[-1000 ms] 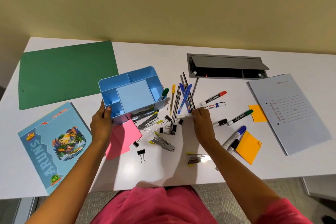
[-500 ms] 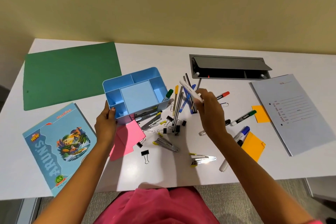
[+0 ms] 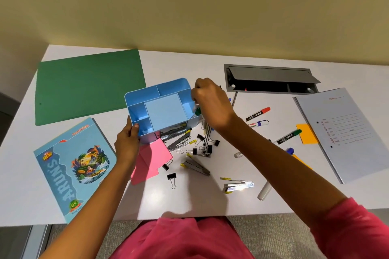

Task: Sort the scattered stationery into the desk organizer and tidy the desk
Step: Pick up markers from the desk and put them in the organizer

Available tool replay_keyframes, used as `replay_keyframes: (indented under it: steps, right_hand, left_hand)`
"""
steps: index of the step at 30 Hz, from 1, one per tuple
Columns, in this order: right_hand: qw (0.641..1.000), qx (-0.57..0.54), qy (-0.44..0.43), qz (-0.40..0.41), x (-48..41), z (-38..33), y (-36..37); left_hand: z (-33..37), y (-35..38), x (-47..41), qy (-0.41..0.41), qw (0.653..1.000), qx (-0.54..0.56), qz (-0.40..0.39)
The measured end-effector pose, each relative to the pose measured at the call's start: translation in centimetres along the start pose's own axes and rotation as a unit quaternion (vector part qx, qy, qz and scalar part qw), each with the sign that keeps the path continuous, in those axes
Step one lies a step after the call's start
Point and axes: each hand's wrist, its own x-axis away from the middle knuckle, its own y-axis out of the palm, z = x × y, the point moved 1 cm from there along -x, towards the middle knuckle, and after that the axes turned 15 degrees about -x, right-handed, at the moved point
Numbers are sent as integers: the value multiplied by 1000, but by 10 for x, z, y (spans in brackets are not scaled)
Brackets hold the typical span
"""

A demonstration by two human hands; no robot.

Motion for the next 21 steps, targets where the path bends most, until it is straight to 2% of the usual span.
replay_keyframes:
  steps: [4,9,16,19,21]
  right_hand:
    - [999,0,12,-50,-7,0,17]
    - [997,-51,41,-51,-1,5,36]
    - [997,-58,47,-8,9,13,49]
    - [996,-71,43,33,11,17,49]
    - [991,-95,33,88,18,19,38]
  left_hand:
    - [-1,0,-1,-1,1000,-4,1]
    - [-3,0,-1,4,1000,-11,-3]
    - [-3,0,0,9,1000,-24,-1]
    - [-3,0,0,10,1000,-28,-2]
    - [-3,0,0,11,1000,-23,-2]
